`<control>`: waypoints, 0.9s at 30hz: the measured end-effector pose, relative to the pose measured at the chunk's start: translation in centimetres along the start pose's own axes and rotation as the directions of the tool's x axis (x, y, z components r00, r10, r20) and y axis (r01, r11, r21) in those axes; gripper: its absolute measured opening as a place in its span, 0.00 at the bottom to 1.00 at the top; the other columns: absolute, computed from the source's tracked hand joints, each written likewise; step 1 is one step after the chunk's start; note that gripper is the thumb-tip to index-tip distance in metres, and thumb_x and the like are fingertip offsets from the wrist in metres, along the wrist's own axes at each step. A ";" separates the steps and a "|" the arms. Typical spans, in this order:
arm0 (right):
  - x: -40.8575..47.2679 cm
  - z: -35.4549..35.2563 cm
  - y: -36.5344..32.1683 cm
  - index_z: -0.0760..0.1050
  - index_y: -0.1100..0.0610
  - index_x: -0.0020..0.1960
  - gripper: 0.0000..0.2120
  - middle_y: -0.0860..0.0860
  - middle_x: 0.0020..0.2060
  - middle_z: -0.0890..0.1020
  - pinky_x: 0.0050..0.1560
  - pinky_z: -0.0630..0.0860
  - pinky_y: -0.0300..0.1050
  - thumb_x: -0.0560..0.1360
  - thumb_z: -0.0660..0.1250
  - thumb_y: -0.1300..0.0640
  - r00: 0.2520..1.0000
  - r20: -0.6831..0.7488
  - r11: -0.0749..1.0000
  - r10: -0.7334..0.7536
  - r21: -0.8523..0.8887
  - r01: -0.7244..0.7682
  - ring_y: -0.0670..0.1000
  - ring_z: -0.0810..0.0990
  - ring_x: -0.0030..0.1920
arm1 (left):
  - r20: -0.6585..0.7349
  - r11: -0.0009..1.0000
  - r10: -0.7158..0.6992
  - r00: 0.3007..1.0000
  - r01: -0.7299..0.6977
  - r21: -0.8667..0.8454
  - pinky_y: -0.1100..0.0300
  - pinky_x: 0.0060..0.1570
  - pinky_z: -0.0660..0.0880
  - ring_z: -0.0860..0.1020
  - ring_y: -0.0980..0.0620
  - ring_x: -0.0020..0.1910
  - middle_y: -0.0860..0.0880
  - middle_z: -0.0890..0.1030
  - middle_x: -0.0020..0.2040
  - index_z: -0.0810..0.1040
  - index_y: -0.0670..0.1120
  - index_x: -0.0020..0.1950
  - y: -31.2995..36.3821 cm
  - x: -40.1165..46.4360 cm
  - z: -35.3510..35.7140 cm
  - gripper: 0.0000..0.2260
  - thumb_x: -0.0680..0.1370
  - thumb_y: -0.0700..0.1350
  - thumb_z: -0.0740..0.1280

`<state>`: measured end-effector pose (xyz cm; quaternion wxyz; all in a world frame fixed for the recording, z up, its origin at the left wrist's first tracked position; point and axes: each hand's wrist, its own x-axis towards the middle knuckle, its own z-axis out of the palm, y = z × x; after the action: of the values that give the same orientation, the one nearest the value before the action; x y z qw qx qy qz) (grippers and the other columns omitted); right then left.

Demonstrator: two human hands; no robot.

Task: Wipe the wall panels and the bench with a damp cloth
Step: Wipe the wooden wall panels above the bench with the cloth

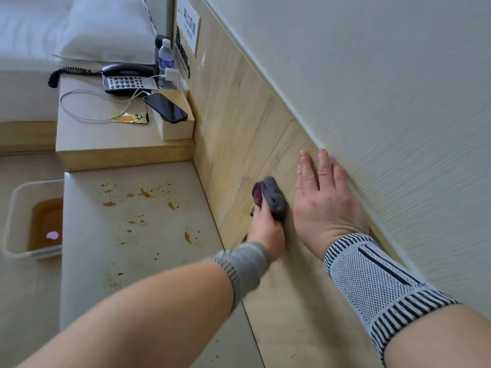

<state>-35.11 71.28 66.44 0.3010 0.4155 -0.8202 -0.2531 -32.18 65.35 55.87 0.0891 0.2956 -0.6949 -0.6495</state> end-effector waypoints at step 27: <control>0.1 0.7 -1.3 0.71 0.75 0.64 0.26 0.68 0.68 0.70 0.73 0.48 0.57 0.74 0.47 0.63 0.978 0.131 0.980 -0.164 0.135 0.146 0.67 0.69 0.69 | 0.119 0.998 -0.060 0.991 0.063 -0.025 0.68 0.66 0.58 0.61 0.52 0.76 0.55 0.47 0.81 0.39 0.52 0.81 -4.2 1.2 -0.8 0.35 0.82 0.39 0.57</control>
<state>-34.98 70.60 65.07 0.1948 0.4774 -0.8186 -0.2529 -31.50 64.08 51.68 0.0322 0.2768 -0.6800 -0.6782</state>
